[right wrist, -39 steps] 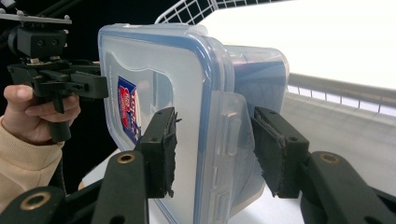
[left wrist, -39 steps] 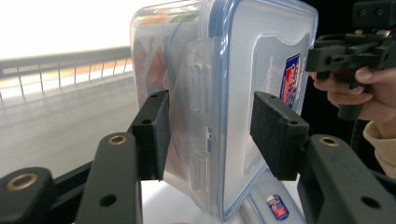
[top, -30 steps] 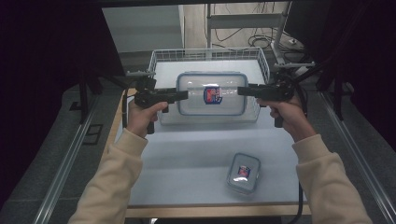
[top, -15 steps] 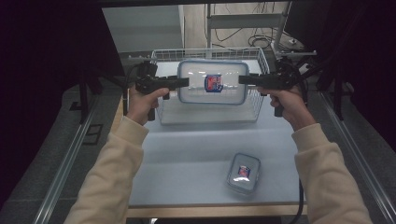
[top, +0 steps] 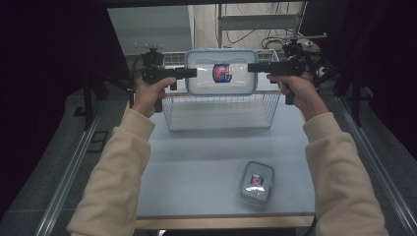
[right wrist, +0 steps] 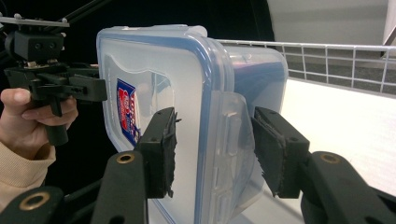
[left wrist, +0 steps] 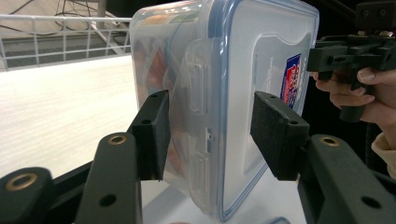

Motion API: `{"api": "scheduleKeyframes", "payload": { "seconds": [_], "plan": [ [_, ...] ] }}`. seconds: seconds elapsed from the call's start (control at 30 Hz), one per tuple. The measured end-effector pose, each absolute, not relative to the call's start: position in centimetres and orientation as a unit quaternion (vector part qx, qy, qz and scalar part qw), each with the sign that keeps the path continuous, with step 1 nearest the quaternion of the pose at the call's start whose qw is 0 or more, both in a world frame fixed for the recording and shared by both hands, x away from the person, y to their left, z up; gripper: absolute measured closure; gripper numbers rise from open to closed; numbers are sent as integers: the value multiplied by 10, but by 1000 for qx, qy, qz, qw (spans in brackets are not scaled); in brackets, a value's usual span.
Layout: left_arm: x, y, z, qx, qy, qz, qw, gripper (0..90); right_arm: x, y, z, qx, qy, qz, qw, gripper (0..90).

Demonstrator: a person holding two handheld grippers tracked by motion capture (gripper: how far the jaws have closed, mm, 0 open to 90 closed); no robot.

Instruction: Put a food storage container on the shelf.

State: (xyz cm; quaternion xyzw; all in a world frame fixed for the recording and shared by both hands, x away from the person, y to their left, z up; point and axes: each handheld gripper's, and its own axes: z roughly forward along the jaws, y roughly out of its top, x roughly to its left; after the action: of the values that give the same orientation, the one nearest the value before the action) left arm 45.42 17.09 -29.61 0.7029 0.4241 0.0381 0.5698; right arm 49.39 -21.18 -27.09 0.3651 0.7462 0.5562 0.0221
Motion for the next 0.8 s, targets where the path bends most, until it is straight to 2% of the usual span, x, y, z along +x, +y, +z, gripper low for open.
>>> {"api": "scheduleKeyframes", "payload": {
  "seconds": [0.33,0.63,0.8],
  "plan": [
    [480,177,-310,700,442,27,560,490,528,-204,-284,379,745,549,7,498],
    [491,178,-315,693,448,13,564,493,539,-204,-289,392,737,551,-4,495],
    [498,180,-318,674,462,-8,576,497,543,-204,-291,403,729,554,-6,488]
  ]
}}
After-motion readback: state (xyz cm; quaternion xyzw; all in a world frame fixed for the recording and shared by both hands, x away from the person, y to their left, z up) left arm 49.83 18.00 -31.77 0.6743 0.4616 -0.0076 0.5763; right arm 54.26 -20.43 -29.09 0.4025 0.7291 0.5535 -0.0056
